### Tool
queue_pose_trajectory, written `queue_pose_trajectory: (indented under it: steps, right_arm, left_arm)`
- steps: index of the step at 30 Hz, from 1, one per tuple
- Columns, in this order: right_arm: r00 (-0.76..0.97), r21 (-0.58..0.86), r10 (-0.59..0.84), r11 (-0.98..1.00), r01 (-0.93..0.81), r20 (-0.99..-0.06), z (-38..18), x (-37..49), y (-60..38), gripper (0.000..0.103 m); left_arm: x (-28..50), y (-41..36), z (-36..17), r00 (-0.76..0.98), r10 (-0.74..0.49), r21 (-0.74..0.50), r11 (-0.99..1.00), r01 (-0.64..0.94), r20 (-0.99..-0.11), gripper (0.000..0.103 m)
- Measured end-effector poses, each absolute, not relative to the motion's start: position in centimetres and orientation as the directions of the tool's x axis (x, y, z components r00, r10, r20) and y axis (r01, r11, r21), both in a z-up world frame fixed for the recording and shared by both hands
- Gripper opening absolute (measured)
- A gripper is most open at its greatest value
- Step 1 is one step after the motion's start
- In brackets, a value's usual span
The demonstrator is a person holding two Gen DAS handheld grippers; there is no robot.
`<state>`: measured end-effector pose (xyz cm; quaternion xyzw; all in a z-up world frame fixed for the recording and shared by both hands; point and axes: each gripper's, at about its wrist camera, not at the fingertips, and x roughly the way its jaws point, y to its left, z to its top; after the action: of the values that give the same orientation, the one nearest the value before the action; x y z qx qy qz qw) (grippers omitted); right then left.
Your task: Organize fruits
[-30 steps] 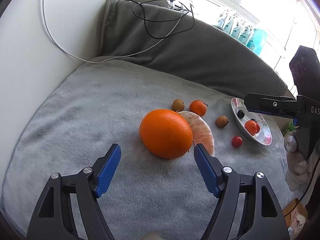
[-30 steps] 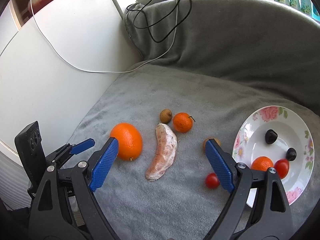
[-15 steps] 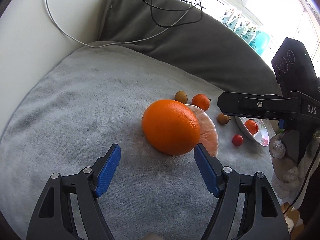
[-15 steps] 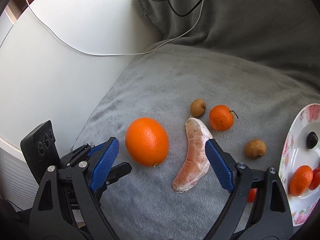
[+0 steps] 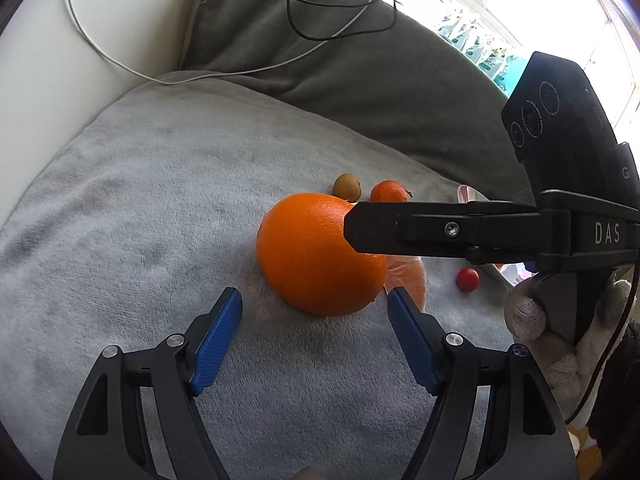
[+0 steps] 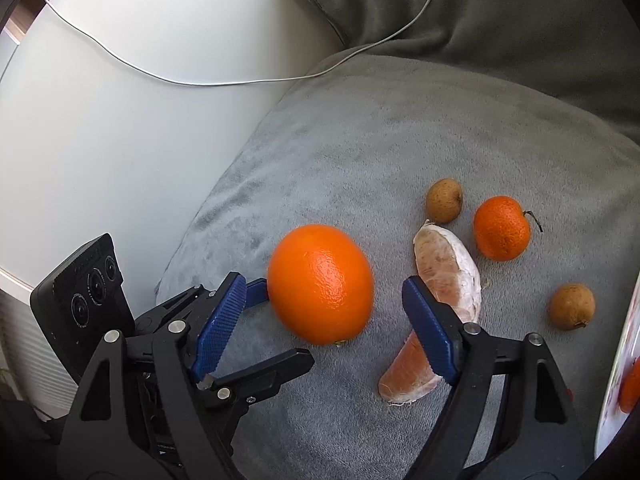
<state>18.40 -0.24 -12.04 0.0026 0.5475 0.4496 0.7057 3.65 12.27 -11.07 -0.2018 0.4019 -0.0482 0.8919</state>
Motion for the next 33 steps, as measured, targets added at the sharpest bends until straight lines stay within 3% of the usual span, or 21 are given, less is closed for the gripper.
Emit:
queue_pose_trajectory:
  steps: [11, 15, 33]
  right_arm:
    - [-0.058, 0.537, 0.645, 0.579, -0.614, -0.762, -12.9, 18.7, 0.4, 0.072]
    - [-0.067, 0.543, 0.643, 0.582, -0.606, -0.763, -13.3, 18.7, 0.6, 0.066]
    - [-0.044, 0.551, 0.663, 0.581, -0.599, -0.747, -12.9, 18.6, -0.5, 0.064]
  left_arm:
    - [4.8, 12.3, -11.6, 0.657, -0.275, -0.423, 0.903, -0.074, -0.702, 0.069]
    - [5.0, 12.3, -11.5, 0.655, -0.294, -0.434, 0.899, -0.057, -0.696, 0.062]
    - [4.7, 11.3, -11.1, 0.674, -0.264, -0.38, 0.925, -0.027, -0.69, 0.058]
